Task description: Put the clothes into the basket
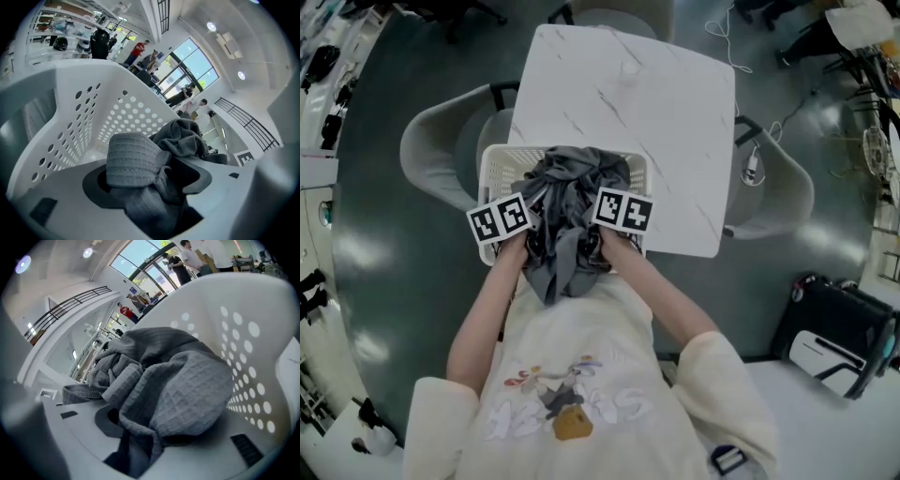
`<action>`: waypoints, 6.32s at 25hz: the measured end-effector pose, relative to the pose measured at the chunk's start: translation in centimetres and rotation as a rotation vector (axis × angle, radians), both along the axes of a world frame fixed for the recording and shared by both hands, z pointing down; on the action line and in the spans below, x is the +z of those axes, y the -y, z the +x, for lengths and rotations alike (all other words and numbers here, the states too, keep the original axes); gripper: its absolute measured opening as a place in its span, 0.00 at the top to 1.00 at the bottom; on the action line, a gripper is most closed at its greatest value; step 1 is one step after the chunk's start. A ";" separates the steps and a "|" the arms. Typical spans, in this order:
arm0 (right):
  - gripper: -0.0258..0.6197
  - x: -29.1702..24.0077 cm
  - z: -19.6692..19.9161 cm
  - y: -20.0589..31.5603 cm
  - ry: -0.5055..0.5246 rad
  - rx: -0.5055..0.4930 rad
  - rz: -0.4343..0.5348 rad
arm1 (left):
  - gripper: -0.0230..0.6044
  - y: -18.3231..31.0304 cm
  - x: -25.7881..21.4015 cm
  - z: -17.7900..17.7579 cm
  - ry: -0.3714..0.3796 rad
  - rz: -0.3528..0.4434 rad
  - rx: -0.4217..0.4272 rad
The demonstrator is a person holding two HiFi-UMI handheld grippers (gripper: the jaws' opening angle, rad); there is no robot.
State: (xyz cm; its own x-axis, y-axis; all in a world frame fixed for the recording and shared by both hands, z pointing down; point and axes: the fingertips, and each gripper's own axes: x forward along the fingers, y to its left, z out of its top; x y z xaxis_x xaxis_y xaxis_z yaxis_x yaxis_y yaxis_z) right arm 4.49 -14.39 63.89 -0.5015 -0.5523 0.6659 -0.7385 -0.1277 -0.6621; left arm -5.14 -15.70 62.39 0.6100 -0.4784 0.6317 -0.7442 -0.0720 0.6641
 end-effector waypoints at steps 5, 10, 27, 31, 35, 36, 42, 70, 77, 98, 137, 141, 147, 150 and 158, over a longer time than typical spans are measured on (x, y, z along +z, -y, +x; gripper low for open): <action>0.71 2.2 0.5 0.3 -0.059 0.015 -0.042 | 0.47 0.7 2.4 0.3 0.064 -0.029 0.042; 0.71 5.2 1.1 0.0 -0.168 0.012 -0.115 | 0.47 1.0 5.7 0.1 0.168 -0.060 0.109; 0.71 11.6 1.6 0.4 -0.342 -0.039 -0.194 | 0.60 1.1 12.5 0.5 0.426 -0.116 0.188; 0.71 11.9 1.5 0.8 -0.377 -0.044 -0.167 | 0.62 1.2 13.7 0.3 0.497 -0.096 0.212; 0.72 12.0 1.3 1.8 -0.413 -0.065 -0.140 | 0.68 2.2 13.8 -0.1 0.590 -0.027 0.234; 0.72 12.0 1.2 2.0 -0.412 -0.067 -0.138 | 0.68 2.3 13.9 -0.2 0.587 -0.028 0.231; 0.72 12.3 1.2 3.1 -0.411 -0.065 -0.128 | 0.71 3.5 14.1 -0.1 0.603 0.000 0.240; 0.56 6.3 2.0 1.8 -0.343 -0.127 -0.126 | 0.65 2.8 7.2 0.0 0.457 -0.001 0.307; 0.55 4.5 1.4 1.7 -0.308 -0.135 -0.071 | 0.65 2.0 5.4 0.9 0.427 0.009 0.278; 0.55 -1.3 -0.2 -0.5 -0.198 -0.173 0.071 | 0.66 -0.6 -1.2 2.7 0.366 0.155 0.240; 0.55 -9.3 0.1 -4.0 -0.179 -0.185 0.271 | 0.66 -6.0 -9.3 2.0 0.261 0.314 0.044; 0.55 -9.7 0.5 -4.5 -0.217 -0.184 0.268 | 0.66 -6.0 -9.6 1.9 0.258 0.325 0.048; 0.48 -9.3 1.5 -5.1 -0.397 -0.237 0.224 | 0.66 -6.3 -9.7 1.6 0.258 0.322 0.050; 0.39 -9.0 1.8 -5.2 -0.442 -0.233 0.209 | 0.66 -6.4 -9.6 1.6 0.258 0.321 0.056; 0.31 -9.1 1.9 -5.5 -0.456 -0.217 0.214 | 0.66 -6.5 -9.7 2.3 0.242 0.330 0.074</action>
